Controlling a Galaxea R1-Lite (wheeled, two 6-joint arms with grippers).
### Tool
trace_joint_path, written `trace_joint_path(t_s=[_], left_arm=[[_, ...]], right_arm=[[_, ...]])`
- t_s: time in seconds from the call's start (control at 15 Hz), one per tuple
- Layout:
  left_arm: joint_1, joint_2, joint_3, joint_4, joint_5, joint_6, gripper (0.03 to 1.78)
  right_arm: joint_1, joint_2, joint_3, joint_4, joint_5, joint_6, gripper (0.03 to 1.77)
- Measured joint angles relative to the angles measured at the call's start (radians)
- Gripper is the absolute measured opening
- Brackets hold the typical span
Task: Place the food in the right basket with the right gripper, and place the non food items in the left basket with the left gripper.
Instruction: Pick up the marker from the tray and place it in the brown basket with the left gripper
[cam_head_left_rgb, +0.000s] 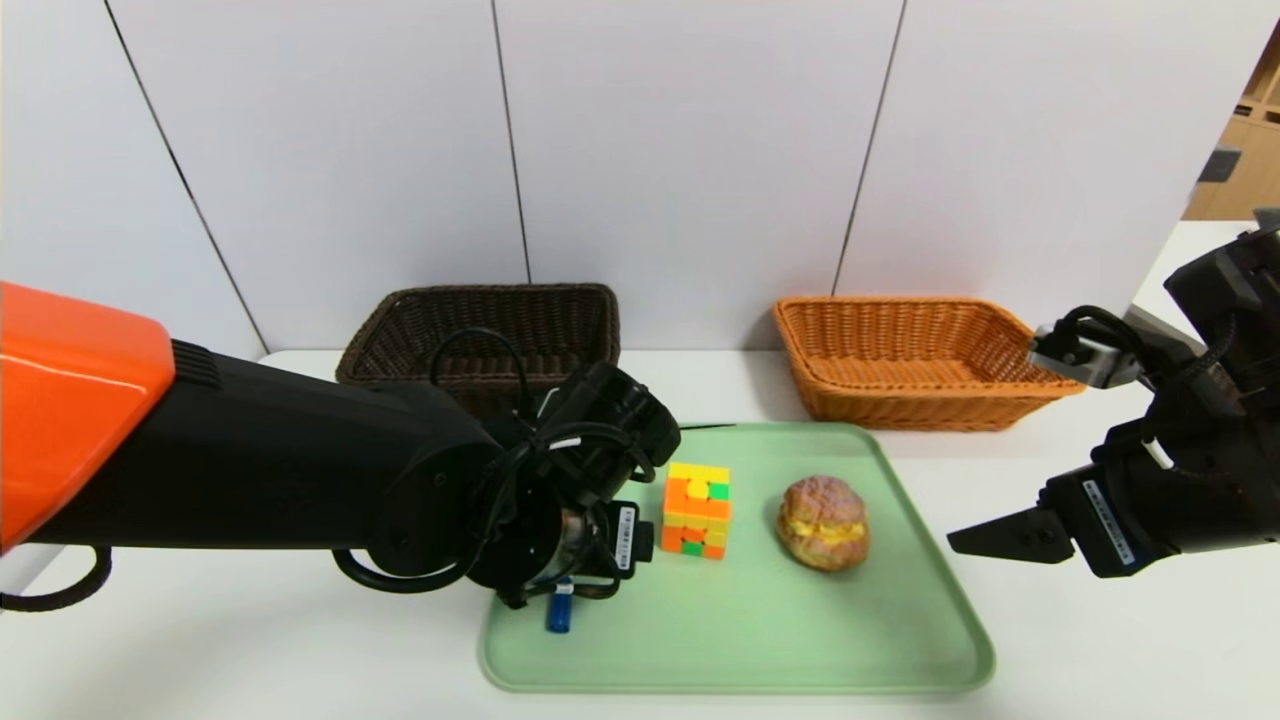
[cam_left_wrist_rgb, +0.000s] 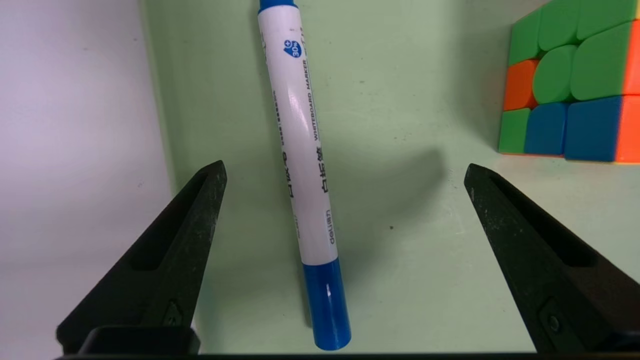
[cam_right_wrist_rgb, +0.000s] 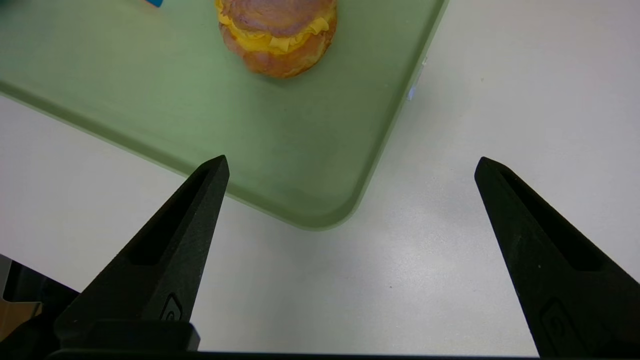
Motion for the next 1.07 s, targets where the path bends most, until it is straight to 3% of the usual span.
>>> trace_joint_path(t_s=[1.07], left_arm=[[0.011, 0.027, -0.002, -0.003, -0.008, 0.002, 1.68]], right_arm=[[0.002, -0.006, -0.002, 0.000, 0.004, -0.001, 1.70]])
